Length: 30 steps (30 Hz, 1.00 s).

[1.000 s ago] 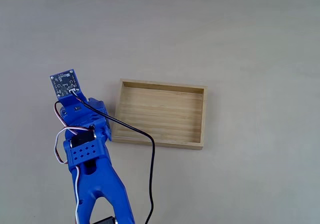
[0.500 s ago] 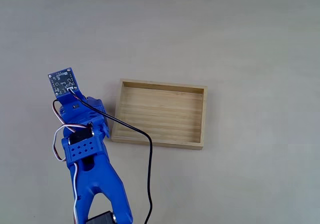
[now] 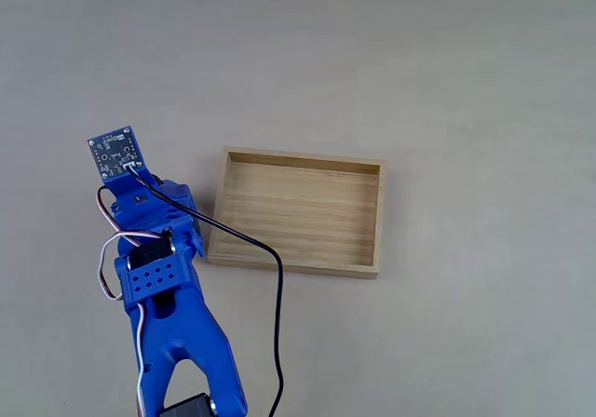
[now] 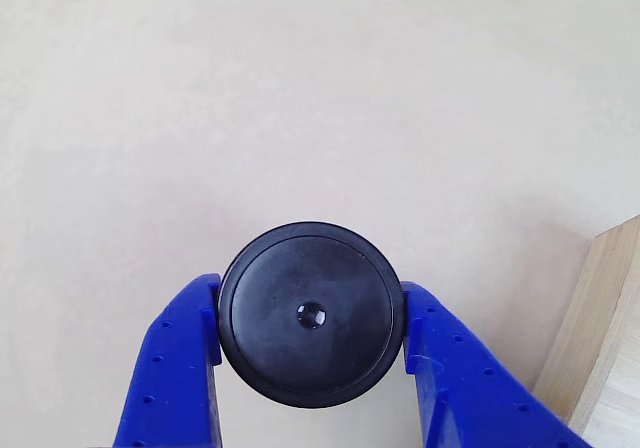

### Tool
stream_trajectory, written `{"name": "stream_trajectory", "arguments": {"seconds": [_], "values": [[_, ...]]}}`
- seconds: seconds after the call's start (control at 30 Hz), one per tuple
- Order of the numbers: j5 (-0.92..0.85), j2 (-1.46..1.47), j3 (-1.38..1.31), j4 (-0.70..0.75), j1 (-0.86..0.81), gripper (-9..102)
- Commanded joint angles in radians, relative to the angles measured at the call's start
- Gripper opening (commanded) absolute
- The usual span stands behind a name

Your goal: Place the black cylinder in the wooden box then return to rest.

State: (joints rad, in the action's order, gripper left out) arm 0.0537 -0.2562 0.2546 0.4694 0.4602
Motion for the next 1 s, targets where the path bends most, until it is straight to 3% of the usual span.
{"name": "stream_trajectory", "arguments": {"seconds": [0.0,0.5,0.97], "values": [[0.003,0.025,-0.123,-0.040,0.011,19],[0.000,0.204,-0.156,0.107,-0.023,16],[0.012,0.569,0.043,0.156,-0.130,16]]}}
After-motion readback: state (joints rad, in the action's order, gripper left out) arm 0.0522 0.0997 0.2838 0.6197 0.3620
